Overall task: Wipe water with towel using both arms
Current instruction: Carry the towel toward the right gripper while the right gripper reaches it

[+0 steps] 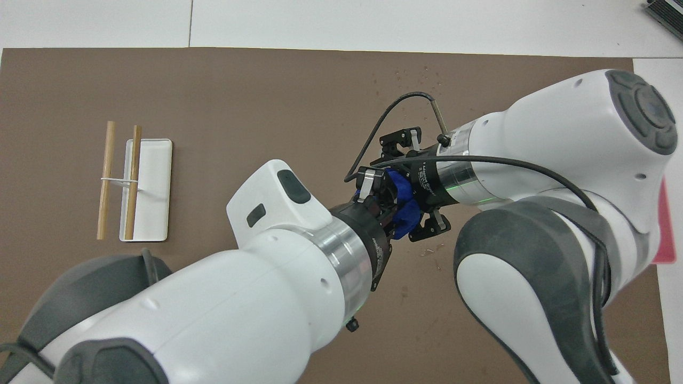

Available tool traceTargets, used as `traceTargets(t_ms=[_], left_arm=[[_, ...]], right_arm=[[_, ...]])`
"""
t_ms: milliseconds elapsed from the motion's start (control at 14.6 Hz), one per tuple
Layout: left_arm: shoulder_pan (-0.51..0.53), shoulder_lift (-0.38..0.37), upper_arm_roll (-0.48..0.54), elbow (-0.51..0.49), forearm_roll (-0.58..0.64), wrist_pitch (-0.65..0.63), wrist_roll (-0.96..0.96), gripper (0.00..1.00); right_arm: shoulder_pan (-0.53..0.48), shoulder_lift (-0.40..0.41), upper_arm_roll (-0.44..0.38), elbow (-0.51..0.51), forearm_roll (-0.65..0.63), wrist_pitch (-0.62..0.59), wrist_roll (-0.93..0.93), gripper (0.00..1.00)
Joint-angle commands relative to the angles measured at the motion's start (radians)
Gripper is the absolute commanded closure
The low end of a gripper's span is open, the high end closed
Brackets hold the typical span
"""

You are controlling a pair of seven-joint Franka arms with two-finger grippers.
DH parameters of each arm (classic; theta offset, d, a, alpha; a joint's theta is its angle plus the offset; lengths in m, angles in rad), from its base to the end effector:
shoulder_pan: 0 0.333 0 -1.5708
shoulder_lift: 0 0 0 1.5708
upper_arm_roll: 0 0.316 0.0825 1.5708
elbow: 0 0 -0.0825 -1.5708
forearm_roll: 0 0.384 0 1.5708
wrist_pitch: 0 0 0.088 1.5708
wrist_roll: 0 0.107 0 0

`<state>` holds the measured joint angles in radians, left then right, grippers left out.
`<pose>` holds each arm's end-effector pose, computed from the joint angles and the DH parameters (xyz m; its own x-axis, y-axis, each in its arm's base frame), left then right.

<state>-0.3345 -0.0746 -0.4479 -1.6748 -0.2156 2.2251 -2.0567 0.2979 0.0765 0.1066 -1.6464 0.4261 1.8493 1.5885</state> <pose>0.4002 -0.4224 0.6862 0.3004 0.8530 -0.4267 0.9020 -0.1085 0.4180 0.5398 0.2641 0.5776 0.2824 -0.8636 -0.4177 -0.9588 -0.2682 -0.0939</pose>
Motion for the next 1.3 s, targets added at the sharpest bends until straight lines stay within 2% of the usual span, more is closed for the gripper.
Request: traceTargets(t_ms=[0, 137, 342, 410, 479, 547, 616, 821, 1231], left_arm=[[-0.009, 0.009, 0.011, 0.01, -0.004, 0.044, -0.019, 0.84], [-0.001, 0.01, 0.011, 0.01, -0.004, 0.045, -0.019, 0.83], [0.002, 0.021, 0.011, 0.007, -0.002, 0.042, -0.019, 0.83], [0.002, 0.021, 0.011, 0.004, -0.002, 0.042, -0.019, 0.83], [0.003, 0.021, 0.011, 0.004, -0.002, 0.042, -0.019, 0.83], [0.008, 0.021, 0.014, 0.0, -0.004, 0.044, -0.016, 0.83], [0.028, 0.021, 0.015, -0.002, -0.004, 0.05, -0.014, 0.83], [0.074, 0.018, 0.015, -0.022, -0.004, 0.074, -0.008, 0.83], [0.074, 0.004, 0.015, -0.057, -0.002, 0.073, 0.0, 0.81]], right_arm=[[0.023, -0.009, 0.001, -0.004, 0.023, 0.002, 0.013, 0.03], [0.023, -0.007, 0.001, -0.001, 0.023, 0.001, 0.011, 0.16], [0.024, -0.006, 0.002, 0.007, 0.023, -0.005, 0.002, 0.16], [0.023, -0.007, 0.002, 0.008, 0.023, -0.008, -0.001, 0.21], [0.023, -0.009, 0.002, 0.011, 0.025, -0.012, -0.004, 0.6], [0.021, -0.009, 0.005, 0.013, 0.028, -0.012, -0.008, 0.87], [0.02, -0.009, 0.005, 0.014, 0.052, -0.012, -0.008, 1.0], [0.012, -0.01, 0.004, 0.017, 0.086, -0.007, -0.008, 1.0], [0.003, -0.015, -0.005, 0.031, 0.077, 0.001, -0.016, 1.0]])
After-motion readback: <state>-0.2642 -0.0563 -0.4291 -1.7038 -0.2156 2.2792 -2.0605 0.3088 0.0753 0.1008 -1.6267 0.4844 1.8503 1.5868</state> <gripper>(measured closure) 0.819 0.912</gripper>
